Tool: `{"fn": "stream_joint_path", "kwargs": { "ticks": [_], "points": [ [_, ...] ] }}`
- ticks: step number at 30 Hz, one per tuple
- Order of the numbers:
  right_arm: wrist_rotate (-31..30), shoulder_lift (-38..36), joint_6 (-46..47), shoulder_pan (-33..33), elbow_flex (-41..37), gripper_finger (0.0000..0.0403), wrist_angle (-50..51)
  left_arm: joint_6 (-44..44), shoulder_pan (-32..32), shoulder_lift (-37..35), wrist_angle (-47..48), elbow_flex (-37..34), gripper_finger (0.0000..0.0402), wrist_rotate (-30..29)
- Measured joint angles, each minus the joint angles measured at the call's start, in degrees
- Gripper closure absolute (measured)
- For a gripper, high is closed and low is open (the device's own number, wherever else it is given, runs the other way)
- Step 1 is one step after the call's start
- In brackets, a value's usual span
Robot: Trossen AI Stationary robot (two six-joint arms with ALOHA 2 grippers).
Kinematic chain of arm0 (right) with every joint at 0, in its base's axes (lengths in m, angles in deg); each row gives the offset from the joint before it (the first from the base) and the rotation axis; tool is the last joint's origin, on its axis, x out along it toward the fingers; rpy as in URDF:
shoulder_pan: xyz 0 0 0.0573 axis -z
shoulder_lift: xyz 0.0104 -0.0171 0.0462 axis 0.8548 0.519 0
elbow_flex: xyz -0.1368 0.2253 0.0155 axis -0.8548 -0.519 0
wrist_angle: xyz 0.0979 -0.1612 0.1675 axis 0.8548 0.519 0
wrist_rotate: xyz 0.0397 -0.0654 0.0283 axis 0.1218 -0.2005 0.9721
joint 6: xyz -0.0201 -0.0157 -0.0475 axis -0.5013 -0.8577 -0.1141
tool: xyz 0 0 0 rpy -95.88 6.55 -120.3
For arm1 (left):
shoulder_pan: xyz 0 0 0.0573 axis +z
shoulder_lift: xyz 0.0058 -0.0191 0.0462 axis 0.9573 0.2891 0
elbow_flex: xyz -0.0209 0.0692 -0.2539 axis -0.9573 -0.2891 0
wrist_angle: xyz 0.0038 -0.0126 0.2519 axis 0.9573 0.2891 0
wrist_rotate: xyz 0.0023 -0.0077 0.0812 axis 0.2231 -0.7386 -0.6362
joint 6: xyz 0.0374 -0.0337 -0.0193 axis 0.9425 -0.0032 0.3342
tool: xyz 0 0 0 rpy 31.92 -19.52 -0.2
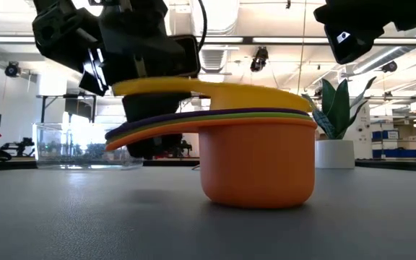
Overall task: Nest measuring cups in basket
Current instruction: Stack the yellow measuring cup on top of the violet measuring cup, then stack the light blue measuring cup on top of the yellow measuring cup
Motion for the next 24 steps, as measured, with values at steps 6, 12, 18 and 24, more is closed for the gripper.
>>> {"fn": "stream_joint_path", "kwargs": {
  "ticks": [6, 12, 18, 24],
  "points": [
    [0.44, -0.04, 0.04, -0.35, 0.32, 0.0335, 0.06, 4.47, 1.31, -3.49, 4.44, 0.02, 0.0252, 0.19],
    [0.53, -0.09, -0.37, -0.35, 0.98, 0.0335, 0.05, 9.39, 1.97, -7.61, 12.03, 0.0, 0.0251, -0.93],
    [0.52, -0.09, -1.36, -0.35, 1.02, 0.0335, 0.0, 13.21, 2.05, -11.46, 13.91, -0.02, 0.0251, -3.19],
    [0.5, -0.09, -1.29, -0.35, 1.03, 0.0335, -0.02, 18.01, 2.53, -15.32, 14.98, -0.03, 0.0251, -4.22]
  ]
}}
